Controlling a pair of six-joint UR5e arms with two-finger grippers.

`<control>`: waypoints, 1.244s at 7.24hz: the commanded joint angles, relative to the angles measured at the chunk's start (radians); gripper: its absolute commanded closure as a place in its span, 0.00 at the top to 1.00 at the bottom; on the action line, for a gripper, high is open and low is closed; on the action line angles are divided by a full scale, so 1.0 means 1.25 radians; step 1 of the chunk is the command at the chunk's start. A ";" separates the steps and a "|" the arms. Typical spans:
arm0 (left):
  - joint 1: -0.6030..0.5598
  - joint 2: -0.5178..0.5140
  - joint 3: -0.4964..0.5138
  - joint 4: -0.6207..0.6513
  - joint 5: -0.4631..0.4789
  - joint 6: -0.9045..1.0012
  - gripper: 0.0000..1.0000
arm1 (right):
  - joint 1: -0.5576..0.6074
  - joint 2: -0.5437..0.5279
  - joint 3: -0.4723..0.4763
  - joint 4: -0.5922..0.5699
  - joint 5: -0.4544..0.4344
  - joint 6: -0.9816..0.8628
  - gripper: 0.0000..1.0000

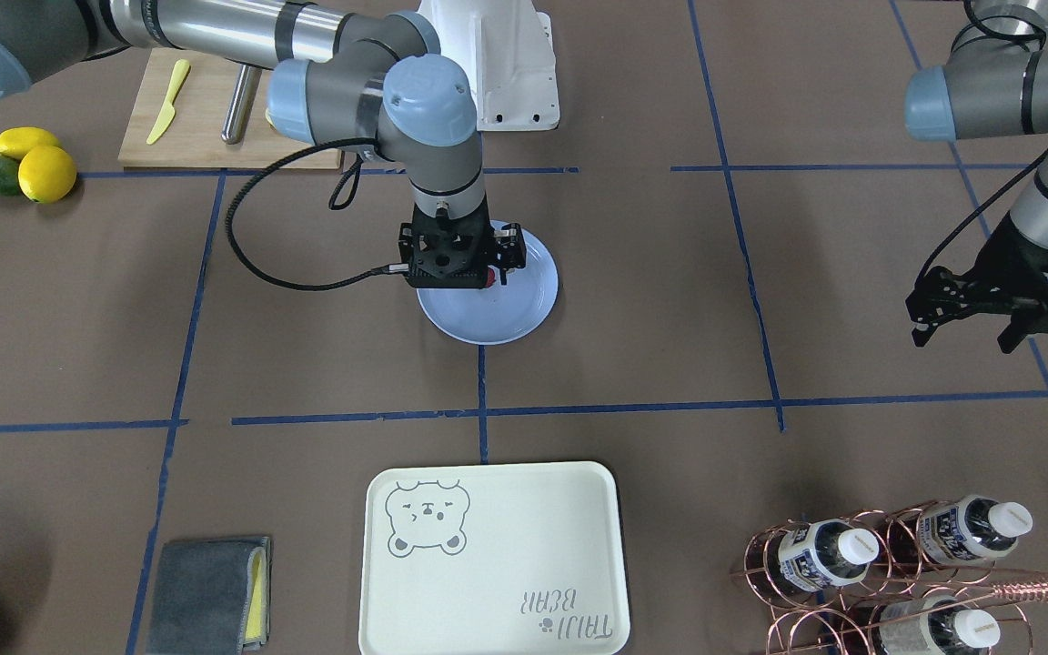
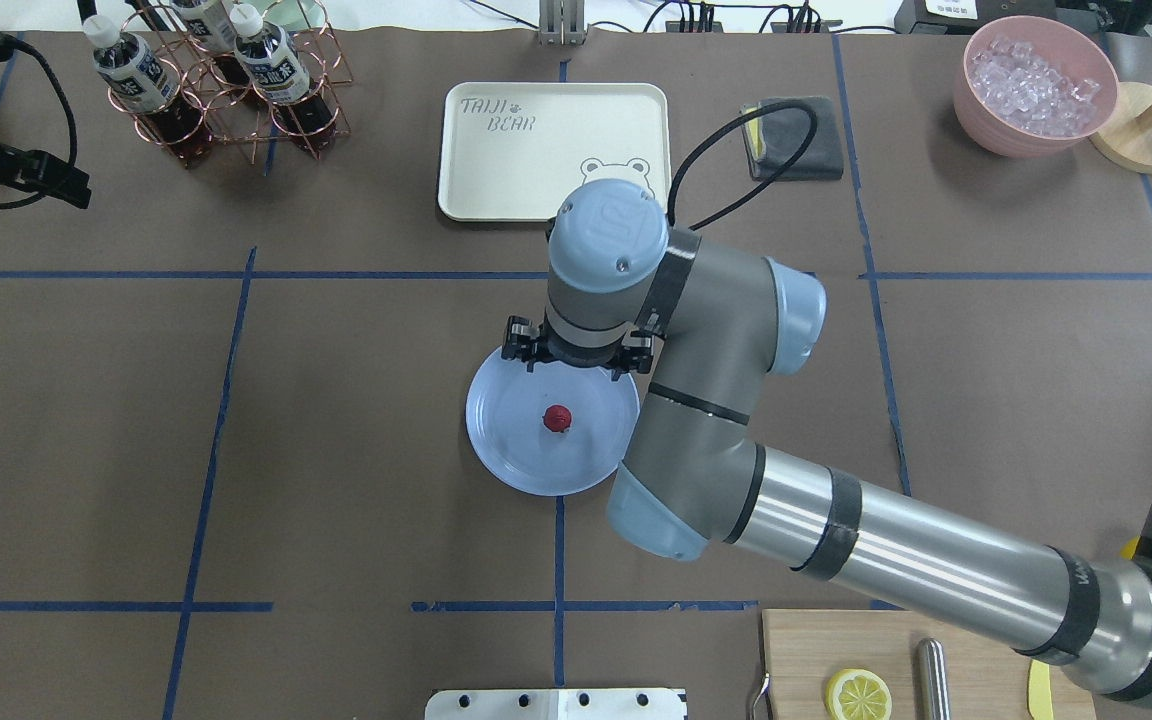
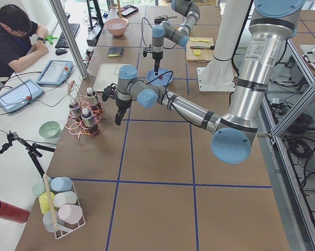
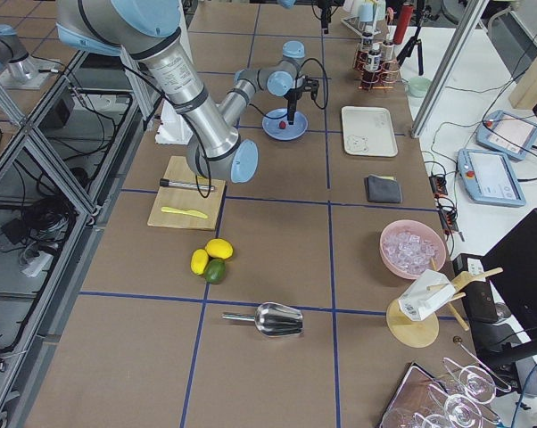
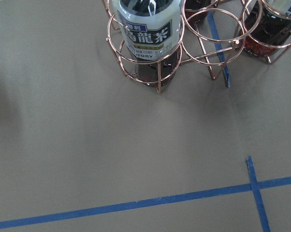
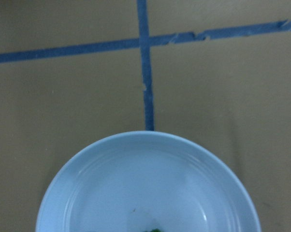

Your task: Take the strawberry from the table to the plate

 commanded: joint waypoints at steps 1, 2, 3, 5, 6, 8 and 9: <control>-0.063 0.017 0.018 0.008 -0.059 0.104 1.00 | 0.101 -0.037 0.110 -0.175 0.005 -0.171 1.00; -0.089 0.034 0.018 0.010 -0.062 0.154 1.00 | 0.150 -0.066 0.118 -0.178 0.018 -0.248 1.00; -0.116 0.058 0.018 0.010 -0.074 0.198 1.00 | 0.211 -0.109 0.122 -0.172 0.065 -0.332 1.00; -0.190 0.092 0.038 0.027 -0.090 0.323 1.00 | 0.362 -0.234 0.152 -0.168 0.168 -0.579 1.00; -0.233 0.093 0.064 0.058 -0.090 0.413 1.00 | 0.444 -0.304 0.155 -0.167 0.225 -0.708 1.00; -0.299 0.097 0.091 0.101 -0.090 0.517 1.00 | 0.575 -0.444 0.164 -0.157 0.321 -0.881 1.00; -0.323 0.116 0.091 0.106 -0.090 0.553 1.00 | 0.645 -0.514 0.161 -0.156 0.339 -1.011 1.00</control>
